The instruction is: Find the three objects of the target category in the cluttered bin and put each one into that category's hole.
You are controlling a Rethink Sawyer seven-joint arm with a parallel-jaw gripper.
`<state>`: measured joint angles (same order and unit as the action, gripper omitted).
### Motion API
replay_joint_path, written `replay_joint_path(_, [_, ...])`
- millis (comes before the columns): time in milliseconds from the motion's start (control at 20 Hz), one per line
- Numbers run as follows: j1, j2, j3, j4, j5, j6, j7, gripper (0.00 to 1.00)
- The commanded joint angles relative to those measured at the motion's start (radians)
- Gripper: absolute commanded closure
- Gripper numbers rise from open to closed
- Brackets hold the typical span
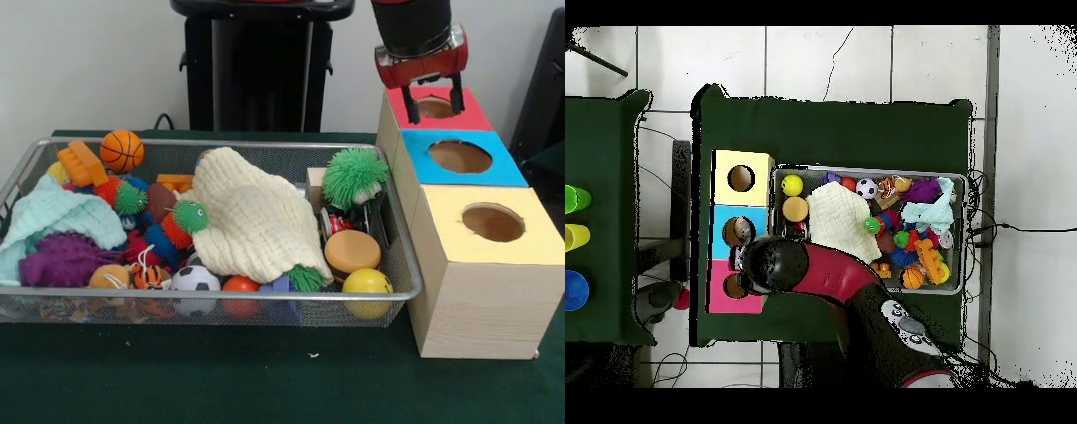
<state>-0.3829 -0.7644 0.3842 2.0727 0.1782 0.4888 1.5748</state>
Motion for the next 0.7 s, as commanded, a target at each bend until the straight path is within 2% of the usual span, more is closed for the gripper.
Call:
replay_joint_path(50, [-0.007, -0.002, -0.117, -0.170, -0.116, 0.094, 0.052, 0.00])
replay_joint_path(250, [-0.036, 0.003, -0.101, -0.168, -0.147, 0.059, 0.055, 0.00])
replay_joint_path(700, [-0.063, 0.000, -0.139, -0.219, -0.310, 0.049, -0.014, 0.00])
